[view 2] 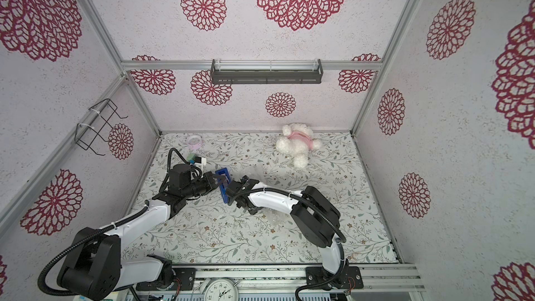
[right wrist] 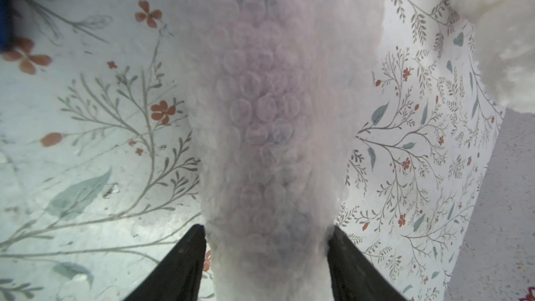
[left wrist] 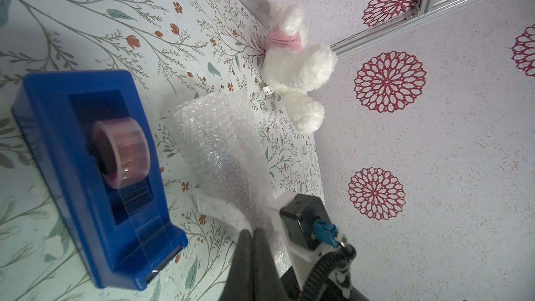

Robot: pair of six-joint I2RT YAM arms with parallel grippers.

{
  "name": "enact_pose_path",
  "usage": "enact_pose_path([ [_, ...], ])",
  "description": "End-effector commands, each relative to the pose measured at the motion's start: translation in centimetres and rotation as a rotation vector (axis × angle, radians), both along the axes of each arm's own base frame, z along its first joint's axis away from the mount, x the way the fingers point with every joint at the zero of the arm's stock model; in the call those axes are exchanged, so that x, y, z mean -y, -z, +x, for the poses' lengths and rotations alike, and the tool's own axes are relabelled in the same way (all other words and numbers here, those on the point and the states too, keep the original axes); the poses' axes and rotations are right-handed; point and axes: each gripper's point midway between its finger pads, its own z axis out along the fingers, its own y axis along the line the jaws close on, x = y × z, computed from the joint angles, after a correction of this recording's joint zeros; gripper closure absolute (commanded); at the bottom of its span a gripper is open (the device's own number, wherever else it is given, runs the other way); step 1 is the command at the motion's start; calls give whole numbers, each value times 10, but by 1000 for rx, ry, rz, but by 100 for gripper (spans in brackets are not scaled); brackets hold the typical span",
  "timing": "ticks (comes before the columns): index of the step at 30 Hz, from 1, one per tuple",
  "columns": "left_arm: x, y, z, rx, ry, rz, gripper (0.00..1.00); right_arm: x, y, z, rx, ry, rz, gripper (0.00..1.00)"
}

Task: Wrap wine bottles in bubble wrap
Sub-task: Adjust the bubble wrap at the center of the board, then place the wine bottle on the bubble wrap.

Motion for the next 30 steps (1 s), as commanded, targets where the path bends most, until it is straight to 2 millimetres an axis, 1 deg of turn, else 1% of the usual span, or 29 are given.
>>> enact_pose_path([
  [1,-2,-1,-2,1,-10,-12,100,-11,-26,0,29,8,110,34],
  [4,-2,0,-3,-2,-9,-13,100,-14,-36,1,41,11,147,34],
  [9,-3,1,-4,-6,-11,-9,100,-15,-66,7,77,20,237,34],
  [12,-3,1,-4,-9,-12,-8,100,-4,-82,14,76,48,295,33],
  [15,-3,2,-4,-13,-10,-9,100,15,-84,22,7,99,416,33],
  [17,-3,2,-4,-13,-9,-9,100,31,-76,26,-46,138,525,33],
  [18,-2,2,-4,-15,-7,-9,100,38,-76,28,-62,157,594,33],
  [20,-2,3,-3,-18,-6,-9,100,61,-70,35,-64,219,678,36],
  [22,0,4,-2,-21,0,-11,100,86,-59,42,-52,278,716,43],
  [24,3,7,-2,-31,11,-14,100,107,-43,49,-56,332,736,55],
  [25,5,9,-1,-35,16,-16,100,112,-38,53,-64,338,748,58],
  [27,10,10,0,-38,30,-20,100,119,-22,59,-88,355,751,62],
  [30,21,10,1,-36,55,-26,100,124,1,66,-133,375,753,65],
])
